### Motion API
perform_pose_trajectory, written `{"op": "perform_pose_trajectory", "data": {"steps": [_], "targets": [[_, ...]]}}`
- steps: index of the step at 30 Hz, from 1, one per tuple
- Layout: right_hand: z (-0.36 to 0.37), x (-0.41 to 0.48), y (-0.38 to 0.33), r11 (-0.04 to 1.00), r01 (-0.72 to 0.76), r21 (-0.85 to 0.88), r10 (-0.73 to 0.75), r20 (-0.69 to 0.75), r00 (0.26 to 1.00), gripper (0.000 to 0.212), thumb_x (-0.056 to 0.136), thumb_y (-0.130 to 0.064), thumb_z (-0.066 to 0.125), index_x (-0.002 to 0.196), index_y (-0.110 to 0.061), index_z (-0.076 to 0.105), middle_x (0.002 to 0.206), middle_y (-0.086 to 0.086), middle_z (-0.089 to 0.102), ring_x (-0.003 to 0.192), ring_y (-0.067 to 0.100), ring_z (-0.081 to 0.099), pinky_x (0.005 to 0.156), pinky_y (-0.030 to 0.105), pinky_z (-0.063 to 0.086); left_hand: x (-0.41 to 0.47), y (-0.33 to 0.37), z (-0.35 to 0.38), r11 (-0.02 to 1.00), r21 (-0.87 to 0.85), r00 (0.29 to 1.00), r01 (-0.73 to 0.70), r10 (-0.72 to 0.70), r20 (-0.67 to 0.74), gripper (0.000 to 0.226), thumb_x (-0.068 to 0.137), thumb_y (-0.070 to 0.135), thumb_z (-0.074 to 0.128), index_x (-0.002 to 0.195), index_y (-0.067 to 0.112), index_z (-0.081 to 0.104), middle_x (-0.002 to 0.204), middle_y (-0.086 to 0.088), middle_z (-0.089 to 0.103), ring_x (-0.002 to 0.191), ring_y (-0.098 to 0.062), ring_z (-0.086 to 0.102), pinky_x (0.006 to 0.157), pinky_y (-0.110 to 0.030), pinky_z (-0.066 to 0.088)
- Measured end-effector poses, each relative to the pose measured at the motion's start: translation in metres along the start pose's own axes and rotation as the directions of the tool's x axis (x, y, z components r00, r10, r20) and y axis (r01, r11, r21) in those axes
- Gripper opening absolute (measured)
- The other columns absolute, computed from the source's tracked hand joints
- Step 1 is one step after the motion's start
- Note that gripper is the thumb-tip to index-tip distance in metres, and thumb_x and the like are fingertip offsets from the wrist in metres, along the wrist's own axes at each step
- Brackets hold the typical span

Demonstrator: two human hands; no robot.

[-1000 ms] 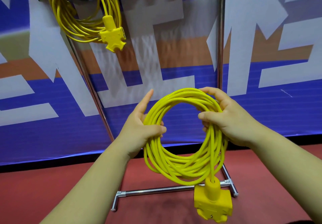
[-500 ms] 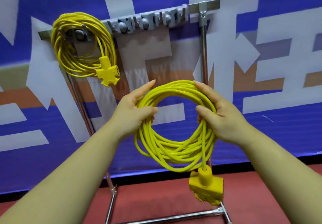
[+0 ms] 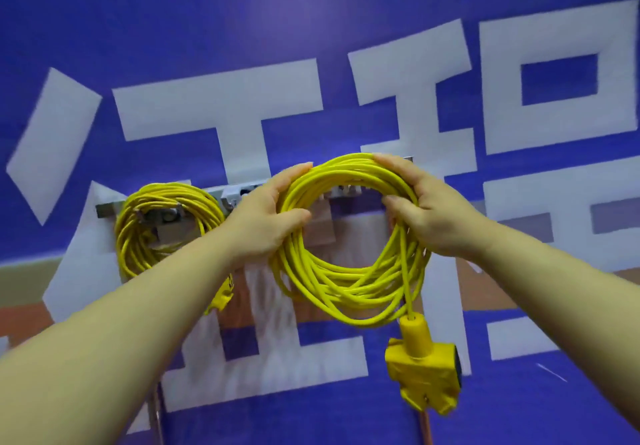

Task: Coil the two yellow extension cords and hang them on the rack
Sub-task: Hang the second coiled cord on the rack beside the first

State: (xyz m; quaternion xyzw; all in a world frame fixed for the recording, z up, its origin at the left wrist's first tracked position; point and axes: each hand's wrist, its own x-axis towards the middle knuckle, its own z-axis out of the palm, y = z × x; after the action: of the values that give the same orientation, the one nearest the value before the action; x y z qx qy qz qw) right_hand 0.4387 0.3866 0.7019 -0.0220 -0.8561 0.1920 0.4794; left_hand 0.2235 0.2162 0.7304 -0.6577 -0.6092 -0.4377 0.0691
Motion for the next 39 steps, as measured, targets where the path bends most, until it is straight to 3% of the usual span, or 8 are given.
{"op": "perform_pose_trajectory", "data": {"steps": [3,7,14,19,25,28,33,39], "targets": [[-0.006,0.033,0.012,0.999,0.005,-0.050,-0.006,-0.010,1.000,0.060,0.101,-0.016,0.052,0.152,-0.039,0.029,0.128,-0.011,0.056,0.093,-0.012,0.057,0.080,0.009,0.044,0.030,0.000,-0.015,0.983,0.180,0.999,-0.030,0.023,0.041,0.067,0.097,0.016,0.062,0.152,0.037,0.031,0.122,0.005,0.064,0.101,-0.013,0.064,0.091,-0.024,0.052],[-0.009,0.072,0.027,0.995,-0.015,-0.098,0.013,-0.024,1.000,0.062,0.102,-0.021,0.050,0.153,-0.042,0.022,0.117,0.005,0.057,0.085,0.014,0.064,0.069,0.022,0.055,0.068,-0.002,-0.032,0.944,0.328,0.998,-0.022,0.002,0.061,0.069,0.098,0.029,0.061,0.152,0.046,0.022,0.124,0.007,0.062,0.102,-0.010,0.064,0.086,-0.022,0.053],[-0.004,0.118,0.056,0.984,-0.056,-0.166,0.068,0.064,0.996,0.063,0.102,-0.028,0.051,0.154,-0.042,0.018,0.112,0.002,0.061,0.086,0.015,0.067,0.075,0.032,0.060,0.115,-0.021,-0.043,0.863,0.505,0.986,0.007,-0.091,0.142,0.075,0.100,0.042,0.054,0.157,0.042,0.004,0.128,-0.001,0.060,0.102,-0.018,0.061,0.088,-0.030,0.049],[0.006,0.118,0.087,0.971,-0.113,-0.211,0.141,0.124,0.982,0.069,0.102,-0.034,0.052,0.155,-0.045,0.010,0.134,-0.003,0.053,0.094,0.007,0.063,0.073,0.020,0.052,0.130,-0.038,-0.037,0.801,0.598,0.947,-0.007,-0.186,0.261,0.082,0.100,0.045,0.052,0.157,0.040,-0.007,0.142,-0.004,0.053,0.111,-0.020,0.057,0.092,-0.031,0.047],[0.022,0.112,0.109,0.975,-0.073,-0.208,0.102,0.133,0.986,0.074,0.101,-0.033,0.053,0.153,-0.050,0.003,0.152,0.000,0.038,0.114,0.017,0.059,0.084,0.029,0.057,0.135,-0.044,-0.034,0.720,0.691,0.915,-0.063,-0.234,0.327,0.093,0.097,0.046,0.057,0.157,0.035,-0.012,0.156,-0.006,0.039,0.133,-0.027,0.048,0.108,-0.041,0.043],[0.025,0.107,0.116,0.967,-0.045,-0.252,0.075,0.114,0.991,0.078,0.101,-0.031,0.054,0.151,-0.054,-0.001,0.151,0.003,0.040,0.114,0.020,0.060,0.087,0.037,0.058,0.134,-0.041,-0.027,0.616,0.780,0.908,-0.108,-0.259,0.330,0.103,0.094,0.051,0.060,0.155,0.031,-0.020,0.146,-0.009,0.050,0.124,-0.029,0.054,0.103,-0.042,0.045],[0.037,0.089,0.127,0.940,-0.040,-0.340,0.066,0.065,0.996,0.088,0.099,-0.026,0.056,0.149,-0.055,-0.011,0.145,0.008,0.040,0.095,0.021,0.064,0.077,0.038,0.061,0.120,-0.040,-0.008,0.370,0.912,0.950,-0.175,-0.179,0.255,0.111,0.091,0.059,0.059,0.153,0.028,-0.027,0.127,-0.011,0.059,0.119,-0.033,0.052,0.090,-0.043,0.042],[0.042,0.080,0.121,0.917,-0.066,-0.393,0.066,-0.014,0.998,0.093,0.097,-0.030,0.059,0.148,-0.055,-0.013,0.138,0.002,0.032,0.087,0.021,0.060,0.076,0.038,0.059,0.115,-0.041,-0.001,0.308,0.937,0.966,-0.163,-0.143,0.215,0.107,0.092,0.055,0.055,0.152,0.028,-0.029,0.127,-0.009,0.059,0.120,-0.032,0.049,0.092,-0.046,0.040]]}}
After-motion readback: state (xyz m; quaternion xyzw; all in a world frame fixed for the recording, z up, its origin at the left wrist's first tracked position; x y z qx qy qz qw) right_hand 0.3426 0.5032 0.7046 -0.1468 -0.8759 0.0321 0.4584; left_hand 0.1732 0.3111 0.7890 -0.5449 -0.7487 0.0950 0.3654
